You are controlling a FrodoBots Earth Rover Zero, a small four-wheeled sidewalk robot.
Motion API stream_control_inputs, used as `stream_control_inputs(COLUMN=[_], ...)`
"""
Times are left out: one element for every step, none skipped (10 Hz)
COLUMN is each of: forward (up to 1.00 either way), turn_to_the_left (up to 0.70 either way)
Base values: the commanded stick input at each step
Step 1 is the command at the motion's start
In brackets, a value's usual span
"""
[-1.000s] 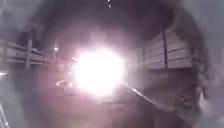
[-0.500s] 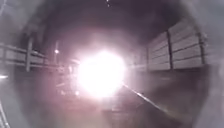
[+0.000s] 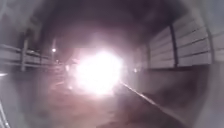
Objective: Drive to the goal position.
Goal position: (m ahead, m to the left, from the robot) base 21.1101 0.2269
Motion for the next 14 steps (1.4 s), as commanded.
stream_control_inputs(forward=[0.7,0.7,0.7,0.7,0.7,0.7,0.7,0.7,0.7,0.7,0.7,0.7,0.7,0.7], turn_to_the_left=[-0.3,0.0,0.0,0.0,-0.22,-0.3,-0.14,0.0,0.0,-0.35,-0.35,-0.35,0.0,0.0])
